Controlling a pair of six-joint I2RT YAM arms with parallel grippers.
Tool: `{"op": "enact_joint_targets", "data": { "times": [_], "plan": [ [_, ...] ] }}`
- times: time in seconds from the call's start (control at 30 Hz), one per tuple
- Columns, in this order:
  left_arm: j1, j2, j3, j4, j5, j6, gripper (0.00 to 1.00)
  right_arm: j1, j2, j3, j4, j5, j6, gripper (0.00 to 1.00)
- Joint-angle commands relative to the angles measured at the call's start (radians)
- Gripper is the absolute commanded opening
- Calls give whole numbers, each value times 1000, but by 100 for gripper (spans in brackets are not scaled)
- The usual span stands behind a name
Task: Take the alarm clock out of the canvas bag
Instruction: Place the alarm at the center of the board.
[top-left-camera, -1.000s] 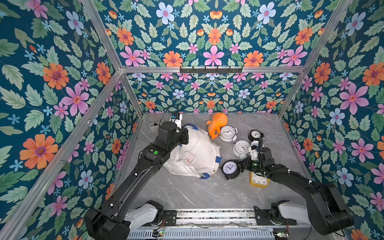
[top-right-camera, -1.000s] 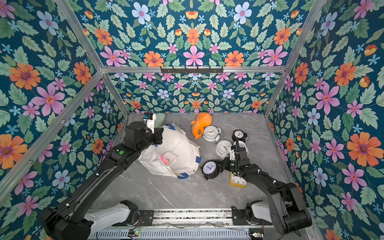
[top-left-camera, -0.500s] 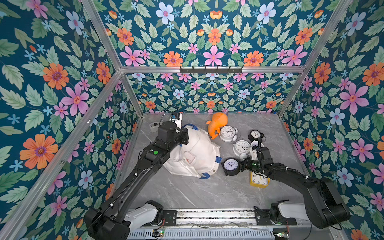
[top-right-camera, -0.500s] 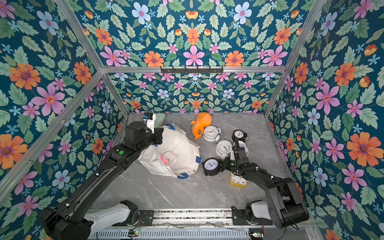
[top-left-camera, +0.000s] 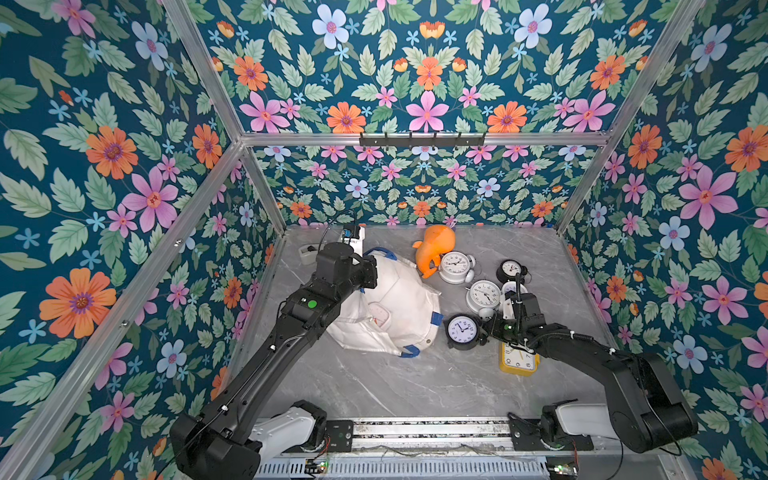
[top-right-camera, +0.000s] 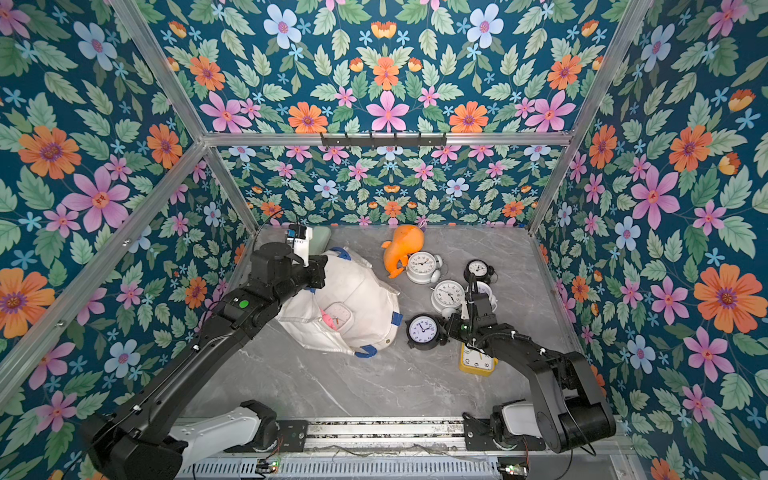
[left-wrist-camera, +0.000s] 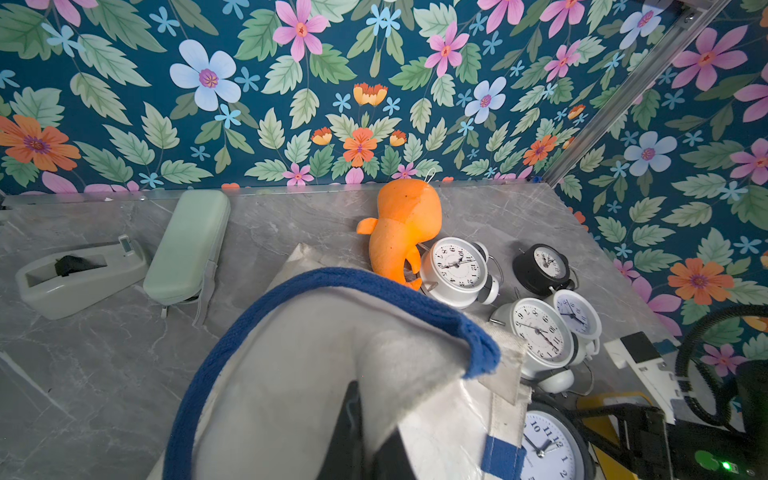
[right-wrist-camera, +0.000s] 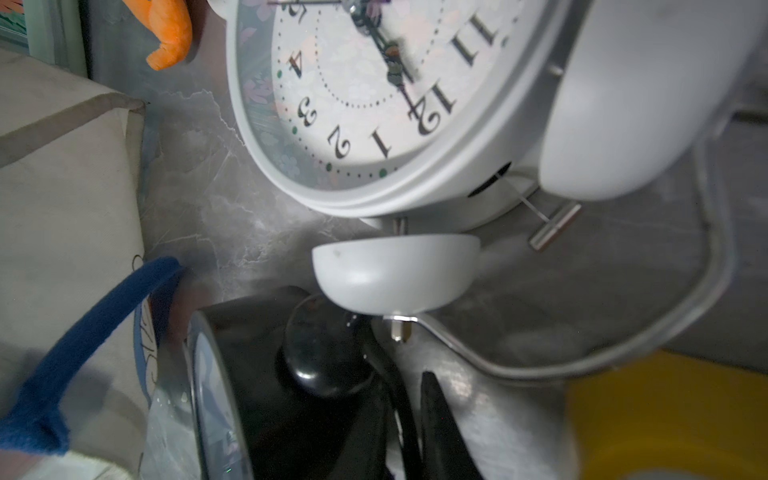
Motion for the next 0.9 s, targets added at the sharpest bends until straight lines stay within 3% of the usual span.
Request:
{"op": "enact_joint_targets", "data": {
  "times": [0.0,0.37,0.53,0.67,0.73,0.87],
  "plan": [
    [1,3,11,48,4,-7,0,1,4,13,-12,34,-5,19],
    [1,5,13,48,16,-11,0,-2,-75,30,-78,50,9,23],
    [2,9,11,58,81,-5,0,0,-214,51,-90,-40,-24,23],
    [2,5,2,95,172,-3,0,12,-351,43,20,-172,-17,23],
    [2,1,-5,115,200,-4,0,51,-416,29,120,-226,-6,24],
    [2,-2,-7,121,209,3,0,219,-486,47,197,-189,-72,26]
  ]
}}
